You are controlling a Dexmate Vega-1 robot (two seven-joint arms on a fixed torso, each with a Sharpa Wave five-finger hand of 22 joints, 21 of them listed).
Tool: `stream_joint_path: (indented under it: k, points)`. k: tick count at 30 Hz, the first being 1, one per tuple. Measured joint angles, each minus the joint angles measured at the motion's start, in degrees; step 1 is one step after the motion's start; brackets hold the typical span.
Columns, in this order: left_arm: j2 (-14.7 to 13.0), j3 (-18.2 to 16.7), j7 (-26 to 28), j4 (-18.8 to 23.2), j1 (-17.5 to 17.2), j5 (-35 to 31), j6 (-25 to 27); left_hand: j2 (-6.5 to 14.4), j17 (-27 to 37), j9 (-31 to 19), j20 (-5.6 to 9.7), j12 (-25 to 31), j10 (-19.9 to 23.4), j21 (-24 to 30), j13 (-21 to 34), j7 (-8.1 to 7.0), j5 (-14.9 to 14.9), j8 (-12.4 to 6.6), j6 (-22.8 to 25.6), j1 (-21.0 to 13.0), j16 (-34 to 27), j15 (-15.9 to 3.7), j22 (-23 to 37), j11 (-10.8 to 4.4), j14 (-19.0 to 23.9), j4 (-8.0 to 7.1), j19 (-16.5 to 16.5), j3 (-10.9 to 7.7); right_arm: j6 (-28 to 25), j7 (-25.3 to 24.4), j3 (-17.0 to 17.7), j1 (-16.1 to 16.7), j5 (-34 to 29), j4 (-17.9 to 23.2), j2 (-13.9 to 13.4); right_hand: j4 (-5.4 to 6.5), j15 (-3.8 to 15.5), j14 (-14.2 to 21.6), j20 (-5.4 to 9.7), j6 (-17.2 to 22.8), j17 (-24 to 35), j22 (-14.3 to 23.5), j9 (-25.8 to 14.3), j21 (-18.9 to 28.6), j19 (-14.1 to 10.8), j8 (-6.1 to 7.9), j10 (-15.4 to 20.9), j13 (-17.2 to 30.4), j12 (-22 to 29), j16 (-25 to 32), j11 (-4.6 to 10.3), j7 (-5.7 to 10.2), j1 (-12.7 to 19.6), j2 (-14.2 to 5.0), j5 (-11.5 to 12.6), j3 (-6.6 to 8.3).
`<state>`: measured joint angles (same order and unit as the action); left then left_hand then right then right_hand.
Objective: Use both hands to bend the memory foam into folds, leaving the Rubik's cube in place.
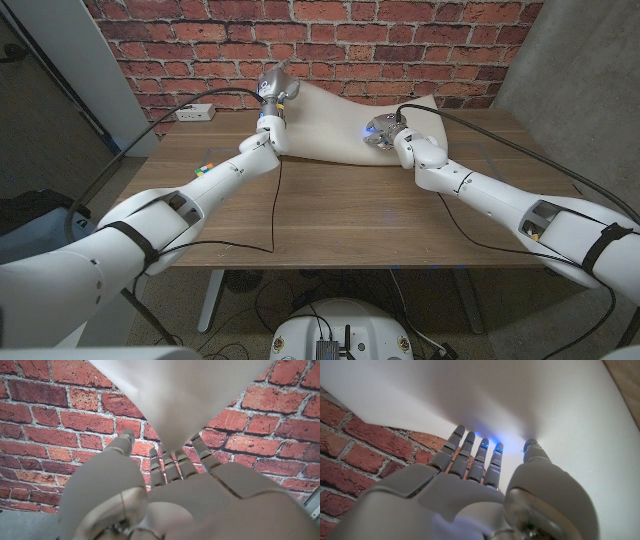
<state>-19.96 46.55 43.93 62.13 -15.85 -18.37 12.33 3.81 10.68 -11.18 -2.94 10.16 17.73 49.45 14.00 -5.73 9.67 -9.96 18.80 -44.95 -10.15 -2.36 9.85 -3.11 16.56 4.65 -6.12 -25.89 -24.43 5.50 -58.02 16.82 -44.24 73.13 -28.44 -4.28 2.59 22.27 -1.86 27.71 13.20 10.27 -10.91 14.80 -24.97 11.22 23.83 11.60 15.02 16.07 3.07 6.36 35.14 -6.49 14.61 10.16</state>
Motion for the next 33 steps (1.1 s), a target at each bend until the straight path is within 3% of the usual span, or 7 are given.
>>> stream_joint_path:
  k: [10,18,19,20,21,28,33]
  points:
    - [-0.83,2.09,5.75,-2.47,-0.64,-4.72,-5.9,0.67,-0.56,0.27,4.65,2.41,4.29,-0.32,-1.29,-0.92,0.51,-1.37,2.05,0.73,-1.64,-0.02,0.01,-3.31,3.6,0.73,-3.08,1.2,-0.6,-1.37,-1.99,-2.18,1.88,-4.21,2.14,0.53,0.04,-0.11,-0.21,-0.2,0.3,-0.01,0.0,0.0,-0.2,0.0,-0.32,0.0,-0.44,0.0,-0.31,-0.21,-0.57,-0.57,-0.22,-0.09]
    - [-0.83,2.09,-0.95,-2.47,-0.64,-4.69,-8.92,-0.31,-0.83,0.54,1.89,4.27,13.6,-0.11,-2.56,-0.1,0.5,-3.32,12.54,4.11,-2.67,-0.4,-0.25,-2.62,13.2,1.37,-11.01,1.84,-1.18,-2.09,-3.3,-3.72,3.03,-7.4,3.87,0.77,-0.22,-0.4,-0.93,-0.41,0.3,-0.01,0.0,0.0,-0.52,0.0,-0.31,-0.01,-0.43,-0.38,-0.31,-0.41,-1.51,-0.6,-0.22,-0.33]
    - [-0.83,2.09,-1.77,-2.47,-0.64,-4.64,-9.05,-0.56,-0.86,0.53,1.58,4.27,13.86,-0.39,-2.56,0.21,0.5,-3.44,13.41,4.49,-2.67,-0.36,-0.26,-2.51,13.51,1.42,-11.29,1.92,-1.18,-2.09,-3.37,-3.79,3.03,-7.53,3.95,0.77,-0.22,-0.4,-0.93,-0.53,0.3,-0.01,0.0,0.0,-0.52,0.0,-0.31,-0.01,-0.44,-0.38,-0.31,-0.53,-1.55,-0.64,-0.21,-0.33]
    - [-4.56,2.27,-3.51,2.43,-1.88,-4.57,-9.18,-0.86,-1.02,0.53,1.39,4.27,13.96,-0.67,-2.58,0.3,0.5,-3.45,14.11,4.78,-2.67,-0.41,-0.26,-2.41,13.56,1.25,-11.27,2.09,-1.18,-2.09,-3.53,-4.0,3.03,-7.94,4.19,0.89,-0.22,-0.4,-0.93,-0.51,0.3,-0.01,0.0,0.0,-0.52,0.0,-0.31,-0.01,-0.61,-0.38,-0.31,-0.52,-1.74,-0.83,-0.21,-0.45]
    - [-5.2,2.37,-5.7,3.25,-2.01,-4.58,-9.27,-1.16,-1.09,0.53,0.86,4.27,13.96,-1.0,-2.75,0.37,0.5,-3.45,14.68,5.09,-2.49,-0.41,-0.26,-2.41,13.56,1.37,-10.94,2.31,-1.46,-2.37,-3.73,-4.23,3.52,-8.41,4.43,1.08,-0.22,-0.4,-0.93,-0.51,0.45,0.04,0.0,0.0,-0.52,0.0,-0.31,-0.01,-0.85,-0.38,-0.31,-0.52,-1.74,-0.83,-0.21,-0.48]
    - [-6.92,2.98,-14.91,5.29,-2.23,-6.31,-8.95,-2.84,-1.09,0.53,0.29,3.5,14.16,-3.17,-2.98,-0.14,0.68,-3.45,17.99,6.68,-1.06,-0.4,-0.26,-3.05,13.12,2.09,-9.7,3.48,-1.75,-2.64,-4.63,-5.17,4.01,-10.19,5.39,1.46,-0.11,-0.5,-0.92,-0.75,0.53,0.29,0.0,0.0,-0.52,0.0,-0.62,-0.01,-0.87,-0.38,-0.62,-0.75,-1.96,-1.06,-0.43,-0.59]
    - [-9.06,4.56,-22.08,7.88,-2.15,-8.64,-7.42,-2.78,-1.09,0.8,1.13,3.5,16.39,-3.74,-3.09,0.52,1.15,-3.45,21.03,5.02,-0.95,-0.62,-0.26,-3.37,14.38,3.29,-11.41,2.54,-2.58,-3.37,-5.29,-5.79,5.3,-11.26,5.93,1.46,-0.12,-0.5,-0.92,-0.83,0.53,0.3,0.0,0.0,-0.52,0.0,-0.62,-0.01,-0.87,-0.38,-0.62,-0.83,-2.51,-1.12,-0.43,-0.59]
